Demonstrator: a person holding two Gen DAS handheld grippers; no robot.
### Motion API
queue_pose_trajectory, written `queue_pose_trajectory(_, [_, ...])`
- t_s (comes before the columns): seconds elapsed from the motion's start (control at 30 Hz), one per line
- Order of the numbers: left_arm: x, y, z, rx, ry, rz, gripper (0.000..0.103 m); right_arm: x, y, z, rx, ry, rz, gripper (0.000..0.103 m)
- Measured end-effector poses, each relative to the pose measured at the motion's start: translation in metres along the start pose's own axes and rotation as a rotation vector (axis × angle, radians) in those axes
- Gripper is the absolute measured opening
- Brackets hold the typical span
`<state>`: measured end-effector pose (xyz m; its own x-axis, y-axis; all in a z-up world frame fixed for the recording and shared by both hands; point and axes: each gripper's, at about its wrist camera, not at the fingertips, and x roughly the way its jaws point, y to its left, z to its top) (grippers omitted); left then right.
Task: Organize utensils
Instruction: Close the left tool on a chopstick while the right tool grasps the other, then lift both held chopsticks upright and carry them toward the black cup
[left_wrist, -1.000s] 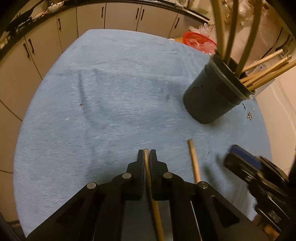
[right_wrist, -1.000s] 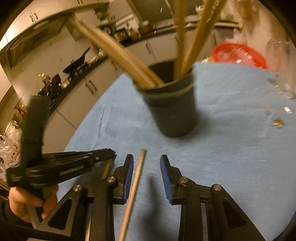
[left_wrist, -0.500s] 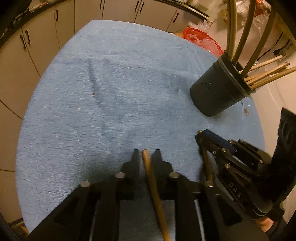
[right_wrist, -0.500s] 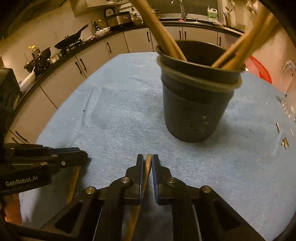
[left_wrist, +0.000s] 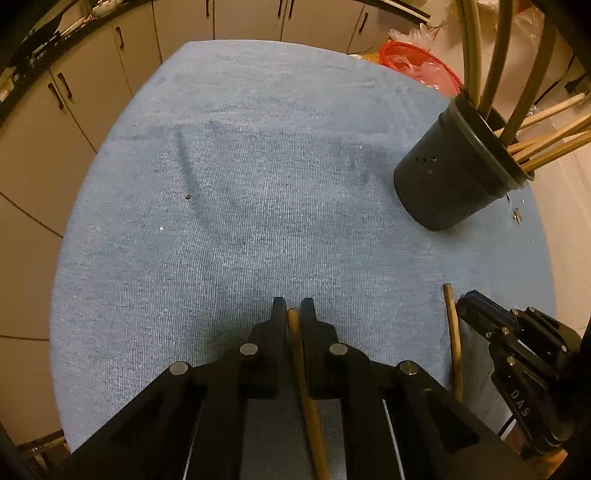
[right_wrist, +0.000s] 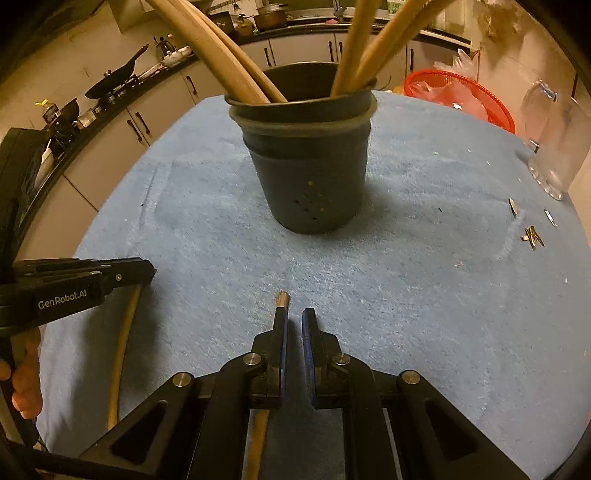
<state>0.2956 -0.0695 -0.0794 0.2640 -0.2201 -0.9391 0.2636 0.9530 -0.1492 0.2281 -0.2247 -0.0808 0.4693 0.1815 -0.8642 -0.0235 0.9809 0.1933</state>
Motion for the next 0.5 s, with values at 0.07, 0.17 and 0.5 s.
queue_pose_trajectory(0.07, [-0.002,0.002,-0.003,0.002,0.007,0.004,0.007,0.003,-0.001,0.001,0.009,0.019,0.009,0.009])
queue_pose_trajectory(0.17, [-0.002,0.004,-0.006,0.011,0.029,0.004,0.009,0.003,-0.003,0.000,0.021,0.029,0.015,0.012])
queue_pose_trajectory(0.5, [-0.009,0.012,-0.023,0.001,0.062,-0.046,0.024,-0.002,0.006,0.002,0.009,0.010,0.031,0.021])
